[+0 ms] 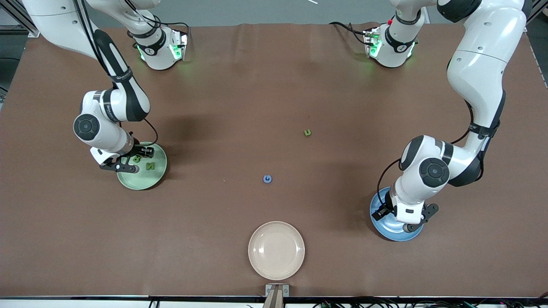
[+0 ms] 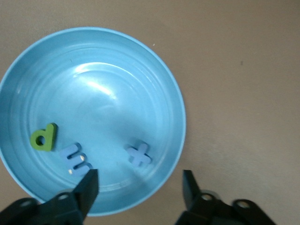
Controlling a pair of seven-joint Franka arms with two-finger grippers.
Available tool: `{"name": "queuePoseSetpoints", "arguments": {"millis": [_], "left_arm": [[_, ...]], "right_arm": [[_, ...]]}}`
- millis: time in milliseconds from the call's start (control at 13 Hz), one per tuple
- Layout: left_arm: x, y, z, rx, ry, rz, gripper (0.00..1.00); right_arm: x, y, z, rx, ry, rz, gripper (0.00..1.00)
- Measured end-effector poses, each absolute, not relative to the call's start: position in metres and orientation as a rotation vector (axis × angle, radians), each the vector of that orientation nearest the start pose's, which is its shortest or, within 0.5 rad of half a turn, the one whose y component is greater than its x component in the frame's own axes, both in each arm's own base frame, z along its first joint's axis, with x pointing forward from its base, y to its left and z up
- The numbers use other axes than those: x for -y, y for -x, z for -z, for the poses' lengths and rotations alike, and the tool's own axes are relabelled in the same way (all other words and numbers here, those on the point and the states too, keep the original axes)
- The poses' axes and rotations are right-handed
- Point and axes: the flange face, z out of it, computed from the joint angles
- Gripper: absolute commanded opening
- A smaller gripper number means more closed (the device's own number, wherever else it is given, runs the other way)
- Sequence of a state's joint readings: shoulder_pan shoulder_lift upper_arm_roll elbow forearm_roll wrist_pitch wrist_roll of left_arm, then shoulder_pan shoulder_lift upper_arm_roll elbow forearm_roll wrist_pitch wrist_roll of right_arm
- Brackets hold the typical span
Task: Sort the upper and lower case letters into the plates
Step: 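Grasp the blue C with the right gripper while the left gripper grasps green n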
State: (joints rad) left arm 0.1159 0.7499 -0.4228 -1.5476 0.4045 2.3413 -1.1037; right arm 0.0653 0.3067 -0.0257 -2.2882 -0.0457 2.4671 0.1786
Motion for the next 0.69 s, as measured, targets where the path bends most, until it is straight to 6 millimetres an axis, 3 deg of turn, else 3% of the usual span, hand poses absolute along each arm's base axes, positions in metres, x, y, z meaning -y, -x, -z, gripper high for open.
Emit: {"name": "queuePoseSetpoints", "arguments": {"millis": [153, 307, 383, 537, 690], "left_arm": [[0.194, -0.684, -0.255, 1.063, 3.027, 0.154, 0.99], [0.239, -0.651, -0.256, 1.069, 3.020, 0.112, 0.98], [0.260, -0.631, -0.256, 1.074, 3.018, 0.097, 0.98], [0.292, -0.588, -0.252, 1.071, 3.046, 0.097, 0.97], [0.309, -0.543, -0.239, 1.032, 3.088, 0.093, 0.95]], "right_arm": [[-0.026, -0.519, -0.211, -0.148, 3.178, -0.178, 1.00], [-0.052, -0.533, -0.228, -0.216, 3.152, -0.098, 1.00], [-0.080, -0.543, -0.241, -0.274, 3.128, -0.048, 1.00], [-0.158, -0.555, -0.261, -0.391, 3.083, 0.025, 1.00], [-0.245, -0.555, -0.259, -0.489, 3.048, 0.052, 1.00]]}}
